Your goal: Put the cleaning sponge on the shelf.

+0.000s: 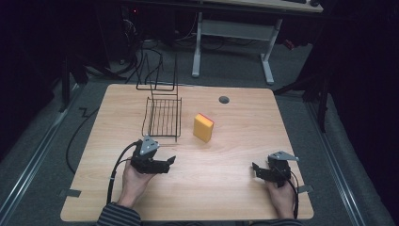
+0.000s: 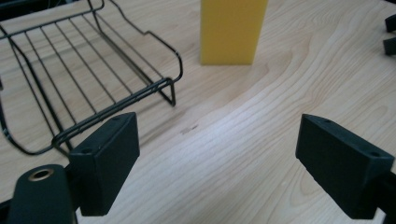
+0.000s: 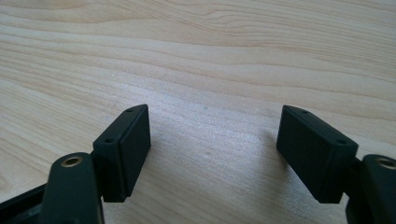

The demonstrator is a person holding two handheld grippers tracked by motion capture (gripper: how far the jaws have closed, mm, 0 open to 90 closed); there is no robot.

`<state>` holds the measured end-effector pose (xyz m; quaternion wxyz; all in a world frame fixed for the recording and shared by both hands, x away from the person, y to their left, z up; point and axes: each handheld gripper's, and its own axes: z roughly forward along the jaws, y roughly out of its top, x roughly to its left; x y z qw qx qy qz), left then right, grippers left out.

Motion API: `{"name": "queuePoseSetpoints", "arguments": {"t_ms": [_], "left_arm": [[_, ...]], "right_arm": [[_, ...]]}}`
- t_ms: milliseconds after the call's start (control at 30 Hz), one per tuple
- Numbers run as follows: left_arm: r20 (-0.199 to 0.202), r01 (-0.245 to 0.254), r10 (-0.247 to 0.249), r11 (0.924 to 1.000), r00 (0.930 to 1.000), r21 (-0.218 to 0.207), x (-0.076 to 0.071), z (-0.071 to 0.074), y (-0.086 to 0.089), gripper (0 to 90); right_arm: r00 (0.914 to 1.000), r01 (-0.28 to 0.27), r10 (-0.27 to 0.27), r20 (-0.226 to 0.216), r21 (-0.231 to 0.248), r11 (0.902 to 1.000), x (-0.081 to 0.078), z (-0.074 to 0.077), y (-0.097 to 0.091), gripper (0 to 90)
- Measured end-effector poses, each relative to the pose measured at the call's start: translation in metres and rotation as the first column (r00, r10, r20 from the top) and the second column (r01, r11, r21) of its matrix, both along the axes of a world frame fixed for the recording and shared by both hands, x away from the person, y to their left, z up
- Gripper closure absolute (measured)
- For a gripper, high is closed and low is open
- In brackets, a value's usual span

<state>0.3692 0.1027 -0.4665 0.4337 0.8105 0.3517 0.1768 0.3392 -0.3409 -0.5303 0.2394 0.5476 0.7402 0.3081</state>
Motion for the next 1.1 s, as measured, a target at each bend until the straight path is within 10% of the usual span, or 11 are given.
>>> {"name": "queuePoseSetpoints", "arguments": {"t_ms": [1100], "left_arm": [[0.027, 0.035, -0.035, 0.9994, 0.9990, 0.007, 0.041, 0.016, -0.065, 5.3]], "right_arm": [[1.0000, -0.001, 0.001, -0.001, 0.000, 1.0000, 0.000, 0.000, 0.000, 26.2]]}}
